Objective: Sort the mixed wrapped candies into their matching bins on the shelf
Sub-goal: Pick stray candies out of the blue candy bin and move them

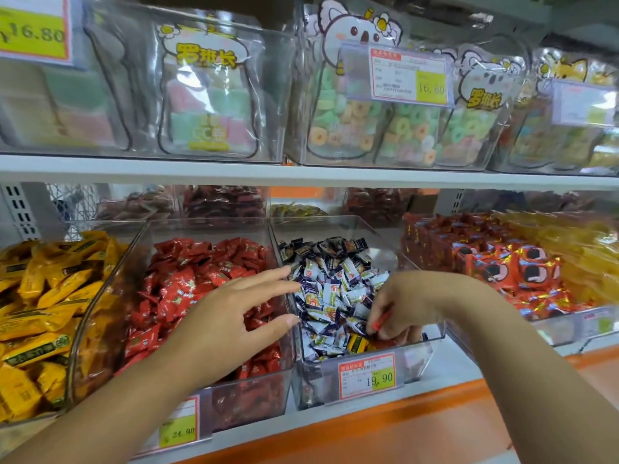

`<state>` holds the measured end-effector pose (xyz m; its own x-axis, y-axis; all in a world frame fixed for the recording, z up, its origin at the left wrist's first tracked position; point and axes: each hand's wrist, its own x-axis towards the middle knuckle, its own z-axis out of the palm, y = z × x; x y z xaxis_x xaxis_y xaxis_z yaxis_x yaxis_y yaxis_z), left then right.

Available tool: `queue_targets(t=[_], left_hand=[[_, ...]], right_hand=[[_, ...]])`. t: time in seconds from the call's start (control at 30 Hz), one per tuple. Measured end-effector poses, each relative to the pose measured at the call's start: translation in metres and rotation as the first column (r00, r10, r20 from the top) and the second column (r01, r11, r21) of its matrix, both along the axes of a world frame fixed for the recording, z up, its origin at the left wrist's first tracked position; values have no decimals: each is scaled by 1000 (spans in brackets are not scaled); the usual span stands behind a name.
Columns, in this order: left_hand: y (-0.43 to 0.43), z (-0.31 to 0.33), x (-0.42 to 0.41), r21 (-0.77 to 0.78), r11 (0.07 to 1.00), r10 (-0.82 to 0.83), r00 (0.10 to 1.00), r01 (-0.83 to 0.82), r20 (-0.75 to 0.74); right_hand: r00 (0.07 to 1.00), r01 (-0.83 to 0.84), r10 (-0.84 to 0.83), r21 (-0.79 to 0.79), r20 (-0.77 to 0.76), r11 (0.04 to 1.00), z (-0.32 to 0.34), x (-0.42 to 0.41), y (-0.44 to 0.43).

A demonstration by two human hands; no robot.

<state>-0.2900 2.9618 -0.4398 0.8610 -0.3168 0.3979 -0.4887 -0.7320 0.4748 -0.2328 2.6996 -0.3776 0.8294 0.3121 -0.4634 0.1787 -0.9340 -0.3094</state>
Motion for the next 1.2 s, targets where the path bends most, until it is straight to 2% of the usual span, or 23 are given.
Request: queue_targets(t=[0.07,0.13,0.23,0.3,0.4,0.57,0.67,0.7,0.77,0.83,0.87,0.93,1.07,1.13,1.2], left_hand=[[0,0,0,-9,1000,-7,1000,7,2],[0,0,0,-12,1000,-10,1000,10,2],[0,-1,0,-5,1000,-4,1000,4,1],[1,-1,0,-8,1000,-3,1000,3,0],[1,0,0,-7,1000,-4,1000,4,-1],[-1,0,-1,-2,1000,5,1000,-5,0],[-2,-1,-1,-17,1000,9,1000,-8,16],[-2,-2,-1,-23,1000,11,1000,-11,16],[-2,-2,0,-45,999,18,1000,-17,15],[-2,-2,1,-58,998,27,999,-25,28],[-2,-2,1,-63,998,28,999,-26,35],[-1,-2,1,-72,997,24,999,-21,33],[2,-4,2,-71,997,4,1000,-2,29],[2,-4,3,-66,998,2,1000,-1,15],[2,-4,4,-68,998,-6,1000,7,8]], right_hand=[[1000,-12,14,-109,19,994,-9,3,4],[1000,-17,17,-116,3,993,-15,7,6],[998,11,-13,-30,-61,999,-21,10,3],[999,45,-44,37,-32,998,-25,10,-1],[990,141,-138,240,-28,961,-22,9,-9],[969,220,-246,517,-19,827,-11,7,-11],[947,183,-312,670,77,720,-7,7,7],[933,144,-338,731,125,668,-5,7,19],[911,57,-380,861,163,505,1,8,54],[946,-16,-297,935,128,354,8,8,92],[966,-42,-225,939,125,340,9,9,105],[973,-93,-146,885,178,456,6,15,115],[933,-53,-183,621,310,782,2,21,65],[980,-9,-70,395,186,918,0,19,31],[999,-35,40,149,-28,988,-3,13,12]])
